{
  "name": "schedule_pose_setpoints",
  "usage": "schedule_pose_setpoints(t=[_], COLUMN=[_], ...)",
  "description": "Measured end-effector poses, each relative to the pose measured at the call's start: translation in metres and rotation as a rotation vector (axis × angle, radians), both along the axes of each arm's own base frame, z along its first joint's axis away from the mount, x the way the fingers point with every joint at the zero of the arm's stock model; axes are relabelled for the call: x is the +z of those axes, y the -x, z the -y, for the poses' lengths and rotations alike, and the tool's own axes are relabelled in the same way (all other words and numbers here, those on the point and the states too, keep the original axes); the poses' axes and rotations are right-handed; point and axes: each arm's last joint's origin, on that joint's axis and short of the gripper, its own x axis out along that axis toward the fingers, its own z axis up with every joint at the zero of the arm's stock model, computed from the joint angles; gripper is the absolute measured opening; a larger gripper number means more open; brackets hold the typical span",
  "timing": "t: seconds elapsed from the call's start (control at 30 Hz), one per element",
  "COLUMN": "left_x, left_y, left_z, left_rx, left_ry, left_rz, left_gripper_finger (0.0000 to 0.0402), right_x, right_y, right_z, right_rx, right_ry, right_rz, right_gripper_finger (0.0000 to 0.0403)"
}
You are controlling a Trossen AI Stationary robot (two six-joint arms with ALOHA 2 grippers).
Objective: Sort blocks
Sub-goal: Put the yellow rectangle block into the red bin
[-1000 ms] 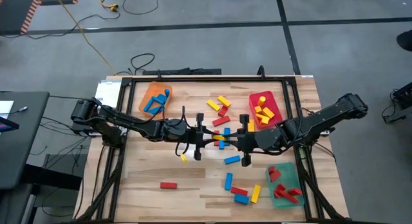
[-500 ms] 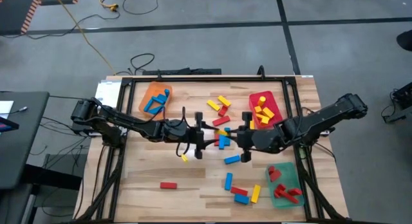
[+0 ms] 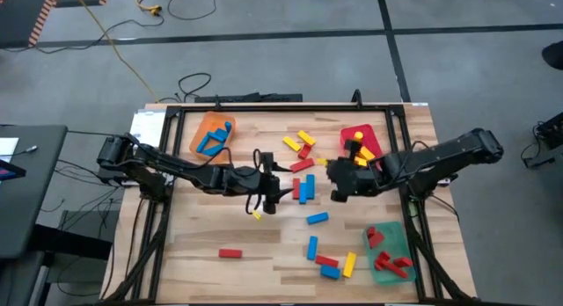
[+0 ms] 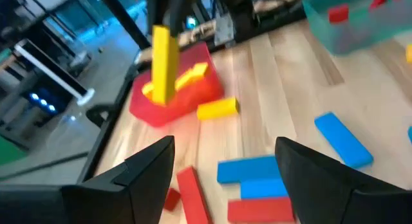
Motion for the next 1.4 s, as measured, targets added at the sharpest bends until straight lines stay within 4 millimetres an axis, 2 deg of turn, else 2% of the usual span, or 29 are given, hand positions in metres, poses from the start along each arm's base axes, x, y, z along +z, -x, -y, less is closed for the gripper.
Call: schedule_pose_setpoints(t=[0.37, 0.57, 0.83, 1.1, 1.23, 1.4], left_x=[-0.017, -0.029, -0.038, -0.041, -0.045, -0.048], left_y=[0.008, 0.017, 0.029, 0.041, 0.049, 0.065], left_z=[0.003, 0.012, 0.034, 0.063, 0.072, 0.081], left_rx=[-0.01, -0.059, -0.142, -0.25, -0.258, -0.222], left_ry=[0.072, 0.147, 0.174, 0.136, 0.14, 0.175], left_rz=[-0.181, -0.312, -0.452, -0.511, -0.568, -0.672], left_gripper_finger=[0.0265, 0.0265, 0.0265, 0.0265, 0.0265, 0.0265], right_x=[-0.013, -0.016, -0.045, -0.07, -0.072, -0.073], right_y=[0.027, 0.037, 0.052, 0.062, 0.064, 0.063], right_z=[0.053, 0.076, 0.109, 0.13, 0.137, 0.14], right_rx=[-0.368, -0.5, -0.621, -0.653, -0.658, -0.657], right_ry=[-0.033, -0.084, -0.3, -0.382, -0.394, -0.412], right_rz=[-0.241, -0.301, -0.416, -0.431, -0.415, -0.4], right_gripper_finger=[0.004, 0.0042, 0.0043, 0.0045, 0.0067, 0.0126])
